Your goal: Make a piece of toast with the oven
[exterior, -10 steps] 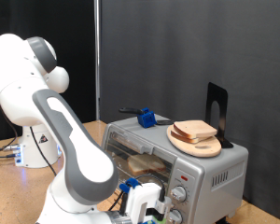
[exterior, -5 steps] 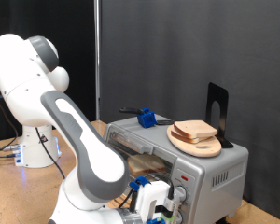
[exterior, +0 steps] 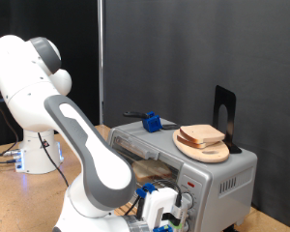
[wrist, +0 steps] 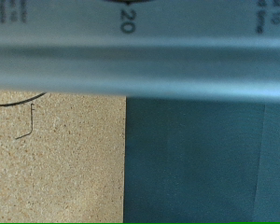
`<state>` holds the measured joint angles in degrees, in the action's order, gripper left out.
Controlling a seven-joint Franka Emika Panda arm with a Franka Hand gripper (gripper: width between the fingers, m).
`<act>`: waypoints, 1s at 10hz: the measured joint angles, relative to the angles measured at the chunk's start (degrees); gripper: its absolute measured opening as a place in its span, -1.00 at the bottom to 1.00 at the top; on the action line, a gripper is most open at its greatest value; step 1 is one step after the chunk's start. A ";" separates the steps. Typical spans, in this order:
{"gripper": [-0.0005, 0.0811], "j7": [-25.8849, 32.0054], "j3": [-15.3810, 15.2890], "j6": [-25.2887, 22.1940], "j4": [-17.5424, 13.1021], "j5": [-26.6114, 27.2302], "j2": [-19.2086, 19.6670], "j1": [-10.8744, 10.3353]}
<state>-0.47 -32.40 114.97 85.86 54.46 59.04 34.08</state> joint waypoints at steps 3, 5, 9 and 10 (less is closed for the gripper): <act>-0.15 -0.32 -0.54 -0.50 0.27 0.35 -0.96 0.38; -0.46 -0.53 -0.54 -0.39 0.36 0.51 -0.97 0.43; -0.74 11.33 -2.04 3.99 3.14 6.14 -0.94 2.02; -0.74 16.28 -2.94 4.56 4.27 8.30 -0.77 3.05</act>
<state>15.81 -35.33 119.53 90.14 62.76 58.27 37.12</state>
